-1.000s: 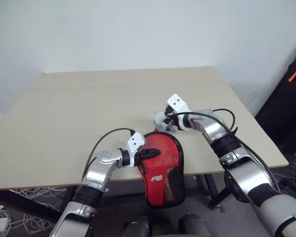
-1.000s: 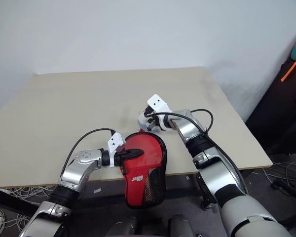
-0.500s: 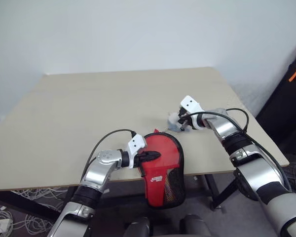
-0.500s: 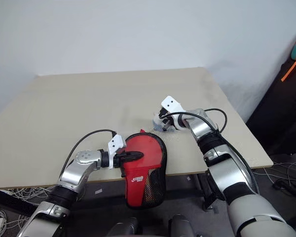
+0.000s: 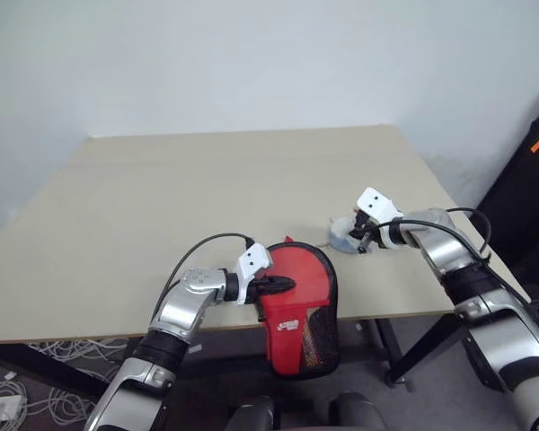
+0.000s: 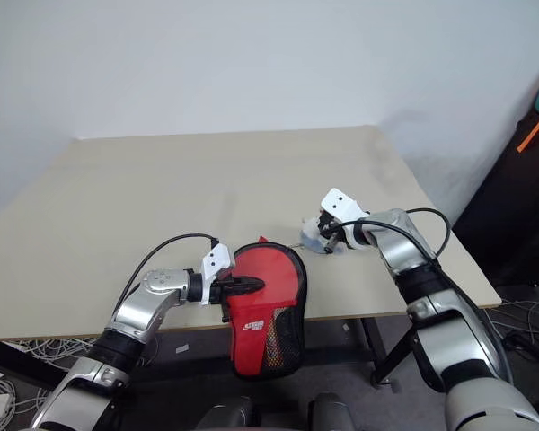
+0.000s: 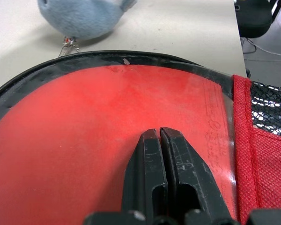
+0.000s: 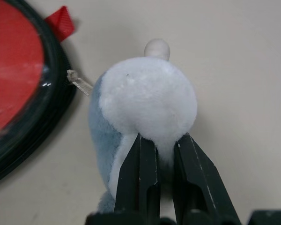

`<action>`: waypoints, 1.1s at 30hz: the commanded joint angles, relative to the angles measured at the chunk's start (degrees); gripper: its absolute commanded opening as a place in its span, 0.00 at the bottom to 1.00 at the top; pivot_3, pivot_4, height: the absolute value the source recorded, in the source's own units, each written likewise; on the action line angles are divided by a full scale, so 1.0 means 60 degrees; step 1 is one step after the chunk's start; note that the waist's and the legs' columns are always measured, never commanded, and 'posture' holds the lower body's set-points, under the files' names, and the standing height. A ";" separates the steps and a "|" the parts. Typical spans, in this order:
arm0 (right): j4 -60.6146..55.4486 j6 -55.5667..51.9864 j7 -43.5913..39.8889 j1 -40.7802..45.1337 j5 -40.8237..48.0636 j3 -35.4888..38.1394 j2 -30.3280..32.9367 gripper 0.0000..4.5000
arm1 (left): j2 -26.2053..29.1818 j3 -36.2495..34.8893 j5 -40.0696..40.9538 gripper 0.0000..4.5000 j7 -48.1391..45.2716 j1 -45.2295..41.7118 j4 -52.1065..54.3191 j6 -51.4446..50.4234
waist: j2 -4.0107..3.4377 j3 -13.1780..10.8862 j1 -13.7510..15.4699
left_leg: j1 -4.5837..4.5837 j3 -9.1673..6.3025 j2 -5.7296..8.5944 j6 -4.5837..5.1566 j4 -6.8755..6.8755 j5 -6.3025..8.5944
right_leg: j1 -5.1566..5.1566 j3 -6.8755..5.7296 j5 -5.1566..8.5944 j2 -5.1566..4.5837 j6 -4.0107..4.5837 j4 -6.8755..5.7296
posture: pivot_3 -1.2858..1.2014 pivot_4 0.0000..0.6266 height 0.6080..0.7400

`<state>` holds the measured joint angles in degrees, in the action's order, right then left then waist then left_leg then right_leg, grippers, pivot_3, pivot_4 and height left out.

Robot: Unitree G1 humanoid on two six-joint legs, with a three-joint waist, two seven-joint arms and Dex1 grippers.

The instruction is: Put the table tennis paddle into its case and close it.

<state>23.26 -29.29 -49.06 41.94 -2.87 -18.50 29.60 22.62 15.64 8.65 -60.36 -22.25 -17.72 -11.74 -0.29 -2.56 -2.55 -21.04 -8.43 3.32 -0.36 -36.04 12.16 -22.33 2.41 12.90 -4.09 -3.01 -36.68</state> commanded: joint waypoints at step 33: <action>-0.8542 -0.0174 -0.4581 -0.6016 0.4157 0.2871 0.5640 0.00 | 0.0029 0.0523 -0.0612 0.00 -0.0331 -0.0604 -0.1370 0.0217 | 0.0054 -0.0024 0.0289 | 0.0001 0.0043 0.0027 0.0028 -0.0033 0.0071 | 0.0035 -0.0013 0.0074 -0.0139 -0.0069 0.0014 | 0.52 0.00 0.99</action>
<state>-25.16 -31.37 -73.87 6.50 20.24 -3.04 61.78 21.83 17.83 7.50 -62.66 -26.56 -23.24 -8.72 0.03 -2.70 -0.81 -21.04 -8.18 3.49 -0.18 -36.24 12.58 -22.12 2.33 13.35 -4.93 -3.43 -36.60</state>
